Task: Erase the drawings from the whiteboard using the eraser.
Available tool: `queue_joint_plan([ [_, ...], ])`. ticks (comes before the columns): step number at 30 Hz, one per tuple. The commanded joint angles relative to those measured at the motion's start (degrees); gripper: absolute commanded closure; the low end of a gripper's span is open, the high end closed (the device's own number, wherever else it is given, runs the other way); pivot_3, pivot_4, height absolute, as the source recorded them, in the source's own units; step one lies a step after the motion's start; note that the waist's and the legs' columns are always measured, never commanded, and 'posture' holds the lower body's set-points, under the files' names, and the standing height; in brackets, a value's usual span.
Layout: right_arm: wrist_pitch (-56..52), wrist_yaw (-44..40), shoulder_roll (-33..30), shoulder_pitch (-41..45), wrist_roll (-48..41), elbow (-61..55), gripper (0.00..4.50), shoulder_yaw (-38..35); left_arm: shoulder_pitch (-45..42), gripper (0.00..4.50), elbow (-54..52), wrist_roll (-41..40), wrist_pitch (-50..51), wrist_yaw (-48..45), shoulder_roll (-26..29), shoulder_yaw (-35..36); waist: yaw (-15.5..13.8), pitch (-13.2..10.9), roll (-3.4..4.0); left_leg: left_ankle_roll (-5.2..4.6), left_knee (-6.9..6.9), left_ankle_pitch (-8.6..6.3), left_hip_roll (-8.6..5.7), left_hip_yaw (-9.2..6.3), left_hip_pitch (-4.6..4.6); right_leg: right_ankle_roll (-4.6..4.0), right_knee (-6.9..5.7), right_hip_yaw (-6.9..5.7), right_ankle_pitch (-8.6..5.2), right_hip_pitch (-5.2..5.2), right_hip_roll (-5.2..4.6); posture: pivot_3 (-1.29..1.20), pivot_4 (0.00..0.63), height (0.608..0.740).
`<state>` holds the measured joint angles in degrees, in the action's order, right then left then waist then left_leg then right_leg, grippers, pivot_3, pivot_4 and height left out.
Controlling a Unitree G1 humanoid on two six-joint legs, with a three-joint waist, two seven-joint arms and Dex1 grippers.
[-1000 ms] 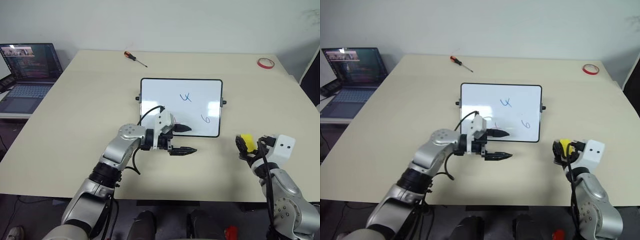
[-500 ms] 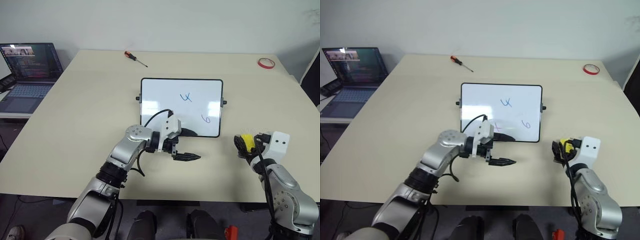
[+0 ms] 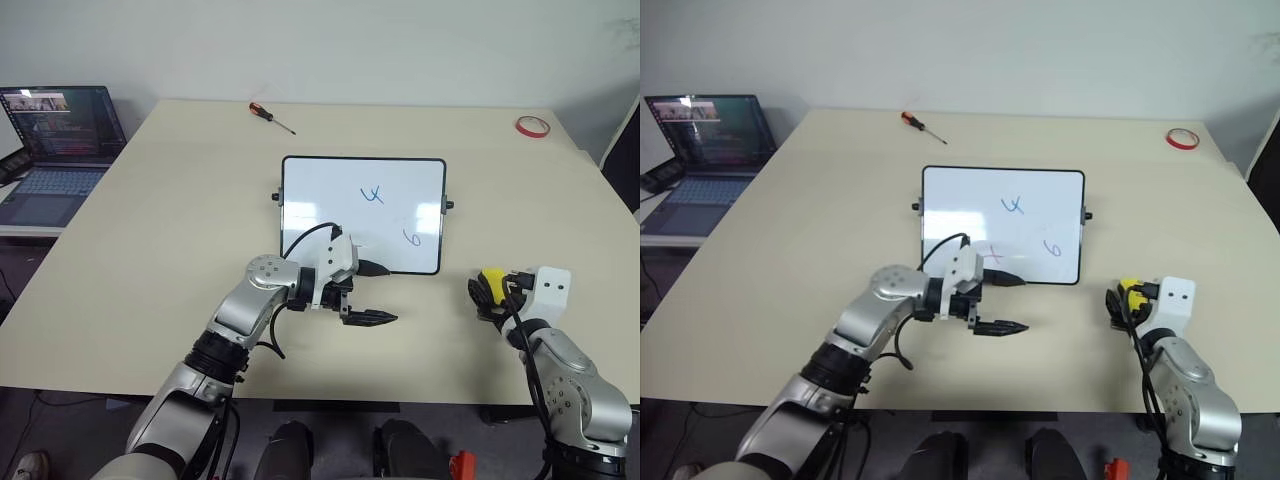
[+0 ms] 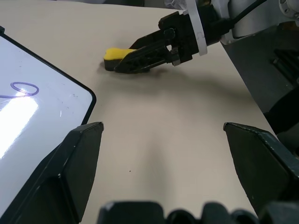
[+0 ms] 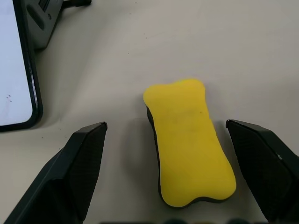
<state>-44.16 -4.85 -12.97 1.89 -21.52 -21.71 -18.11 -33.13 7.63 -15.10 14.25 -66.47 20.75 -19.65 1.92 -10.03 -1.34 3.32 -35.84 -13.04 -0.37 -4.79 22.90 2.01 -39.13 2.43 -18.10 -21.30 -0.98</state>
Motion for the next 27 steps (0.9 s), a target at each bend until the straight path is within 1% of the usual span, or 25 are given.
queue_joint_plan([
  [1, 1.9, -0.8, -0.7, 1.7, 0.0, 0.1, 0.03, 0.1, 0.1, 0.00, -3.0, 0.0, -0.2, 0.9, 0.3, 1.4, 0.0, 0.0, 0.00, 0.00, 0.00, 0.00, 0.00, 0.00, 0.00, 0.00, 0.00, 0.00, 0.00, 0.00, 0.00, 0.00, 0.150, 0.740],
  [10, 3.1, -1.3, -1.3, 2.7, 0.8, 2.1, 0.03, 0.6, 0.3, 0.00, -4.0, -0.2, 0.3, 1.8, 0.8, 1.8, 0.0, 0.0, 0.00, 0.00, -0.02, 0.00, 0.00, 0.00, 0.00, 0.00, -0.01, -0.01, 0.00, 0.01, 0.00, 0.00, 0.150, 0.740],
  [13, 3.4, -1.3, -1.4, 2.7, 0.9, 2.4, 0.59, 0.6, 0.2, 0.00, -4.1, -0.2, 0.5, 2.0, 0.8, 1.9, 0.0, 0.0, 0.00, 0.00, -0.02, 0.00, 0.00, -0.01, -0.01, 0.00, -0.02, -0.01, 0.00, 0.00, 0.00, 0.00, 0.150, 0.740],
  [15, 3.6, -1.1, -1.3, 2.7, 1.1, 2.4, 1.35, 0.5, 0.2, 0.00, -4.1, -0.2, 0.5, 2.0, 0.8, 1.9, 0.0, 0.0, 0.00, 0.00, -0.02, 0.00, 0.00, 0.00, 0.00, 0.00, -0.02, 0.00, 0.00, 0.00, 0.00, 0.00, 0.150, 0.740],
  [16, 3.8, -1.0, -1.4, 2.7, 1.2, 2.5, 1.66, 0.5, 0.2, 0.00, -4.1, -0.2, 0.5, 2.0, 0.8, 1.9, 0.0, 0.0, 0.00, 0.00, -0.02, 0.00, 0.00, 0.00, 0.00, 0.00, -0.02, 0.00, 0.00, 0.00, 0.00, 0.00, 0.150, 0.740],
  [20, 4.1, -0.6, -1.3, 2.6, 1.4, 2.6, 3.09, 0.0, -0.3, 0.00, -3.8, -0.2, 0.5, 2.0, 0.5, 1.8, 0.0, 0.0, 0.00, 0.00, -0.02, 0.00, 0.00, 0.00, 0.00, 0.00, -0.02, 0.00, 0.00, 0.01, 0.00, 0.00, 0.150, 0.740],
  [21, 4.2, -0.5, -1.3, 2.5, 1.4, 2.5, 3.27, -0.1, -0.3, 0.00, -3.8, -0.2, 0.5, 2.0, 0.5, 1.8, 0.0, 0.0, 0.00, 0.00, -0.02, 0.00, 0.00, 0.00, 0.00, 0.00, -0.02, -0.01, 0.00, 0.01, 0.00, 0.00, 0.150, 0.740],
  [27, 4.6, -0.4, -1.2, 2.1, 1.6, 2.1, 3.29, -0.3, -0.5, 0.00, -3.7, -0.1, 0.6, 2.1, -0.1, 1.5, 0.0, 0.0, 0.00, 0.00, -0.02, 0.00, 0.00, 0.00, 0.00, 0.00, -0.02, -0.01, 0.00, 0.01, 0.00, 0.00, 0.150, 0.740],
])
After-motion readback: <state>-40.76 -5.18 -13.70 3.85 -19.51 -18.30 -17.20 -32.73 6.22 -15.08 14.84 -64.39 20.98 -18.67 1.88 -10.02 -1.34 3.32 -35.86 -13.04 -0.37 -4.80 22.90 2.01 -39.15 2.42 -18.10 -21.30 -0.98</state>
